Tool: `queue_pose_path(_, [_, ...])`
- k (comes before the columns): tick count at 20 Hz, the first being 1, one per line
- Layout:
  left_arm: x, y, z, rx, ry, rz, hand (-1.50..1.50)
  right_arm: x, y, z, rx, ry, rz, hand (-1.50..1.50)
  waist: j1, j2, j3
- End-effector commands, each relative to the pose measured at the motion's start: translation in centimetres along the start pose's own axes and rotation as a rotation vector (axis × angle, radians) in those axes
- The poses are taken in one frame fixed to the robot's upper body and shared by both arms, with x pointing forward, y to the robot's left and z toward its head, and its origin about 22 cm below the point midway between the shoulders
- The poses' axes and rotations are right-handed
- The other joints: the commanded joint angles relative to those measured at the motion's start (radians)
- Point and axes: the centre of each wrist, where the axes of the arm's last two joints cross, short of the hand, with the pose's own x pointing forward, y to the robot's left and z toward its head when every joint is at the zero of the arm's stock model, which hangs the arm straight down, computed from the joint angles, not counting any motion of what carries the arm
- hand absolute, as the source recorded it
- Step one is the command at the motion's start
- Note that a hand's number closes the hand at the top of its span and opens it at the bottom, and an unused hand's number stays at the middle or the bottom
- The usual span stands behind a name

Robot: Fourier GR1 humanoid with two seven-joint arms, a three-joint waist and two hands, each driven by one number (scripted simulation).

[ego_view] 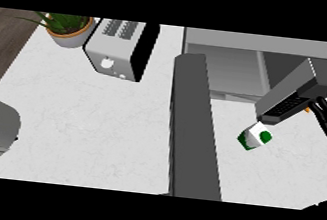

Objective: Pick up the milk, place it into the microwave and close the microwave

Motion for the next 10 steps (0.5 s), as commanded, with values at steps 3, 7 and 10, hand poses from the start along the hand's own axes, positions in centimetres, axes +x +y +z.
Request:
queue_pose_path(3, [1.4, 1.7, 1.5, -0.011, -0.025, 0.002, -1.5, -3.3, -0.3, -0.7, -0.043, 0.076, 0.041, -1.5, 0.002, 0.001, 0.0])
queue_pose_path(7, [2.7, 2.0, 2.5, -0.01, -0.032, 0.001, -1.5, -6.8, -0.3, 2.9, -0.094, 0.109, 0.059, -1.5, 0.004, 0.001, 0.001])
queue_pose_path(10, [2.2, 2.4, 2.4, -0.015, -0.034, 0.007, -1.5, -9.6, -0.3, 0.8, -0.135, 0.157, 0.092, -1.5, 0.014, 0.003, 0.001])
